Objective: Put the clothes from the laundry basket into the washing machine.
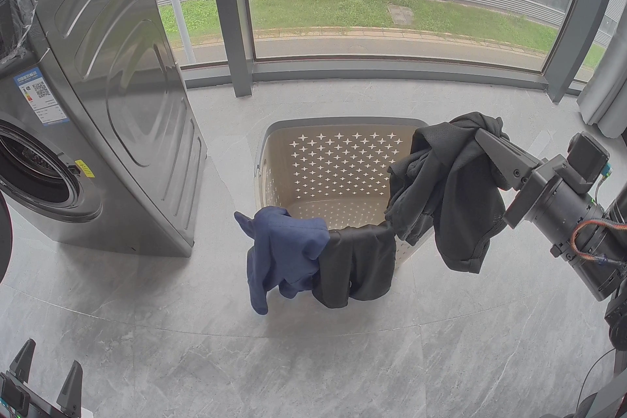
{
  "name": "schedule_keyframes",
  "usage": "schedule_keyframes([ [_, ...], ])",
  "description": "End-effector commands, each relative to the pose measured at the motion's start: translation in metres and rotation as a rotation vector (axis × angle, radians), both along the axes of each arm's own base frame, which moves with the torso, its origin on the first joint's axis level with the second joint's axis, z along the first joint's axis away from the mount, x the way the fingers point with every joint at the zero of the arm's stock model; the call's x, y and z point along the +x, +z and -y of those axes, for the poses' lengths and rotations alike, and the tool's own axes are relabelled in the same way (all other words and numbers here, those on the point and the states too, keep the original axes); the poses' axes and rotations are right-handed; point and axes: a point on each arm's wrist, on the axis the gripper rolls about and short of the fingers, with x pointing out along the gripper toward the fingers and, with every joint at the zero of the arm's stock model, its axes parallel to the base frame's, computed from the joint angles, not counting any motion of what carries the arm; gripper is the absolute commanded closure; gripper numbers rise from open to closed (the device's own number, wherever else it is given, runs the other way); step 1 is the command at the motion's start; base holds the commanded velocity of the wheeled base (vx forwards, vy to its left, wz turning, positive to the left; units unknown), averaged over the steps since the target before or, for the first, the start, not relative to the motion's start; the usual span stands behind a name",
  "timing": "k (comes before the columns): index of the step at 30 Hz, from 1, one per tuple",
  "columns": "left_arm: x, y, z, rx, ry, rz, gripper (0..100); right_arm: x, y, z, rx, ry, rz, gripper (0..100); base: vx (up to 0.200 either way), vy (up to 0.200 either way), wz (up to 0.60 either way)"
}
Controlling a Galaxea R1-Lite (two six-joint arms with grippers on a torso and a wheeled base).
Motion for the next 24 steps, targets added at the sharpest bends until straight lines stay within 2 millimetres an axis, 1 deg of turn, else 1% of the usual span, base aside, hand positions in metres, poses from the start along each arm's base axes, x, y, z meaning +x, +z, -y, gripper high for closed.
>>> schedule_keyframes([
  [1, 0.0001, -0.0048, 0.0, 0.002, 0.0, -0.002, 0, 0.0005, -0.0023, -0.0005, -0.003, 0.003, -0.008, 100, 0.0, 0.2, 0.0],
  [24, 0.0001, -0.0048, 0.0, 0.002, 0.0, -0.002, 0, -0.0003, -0.0009, -0.0012, 0.002, 0.008, -0.003, 100, 0.0, 0.2, 0.0],
])
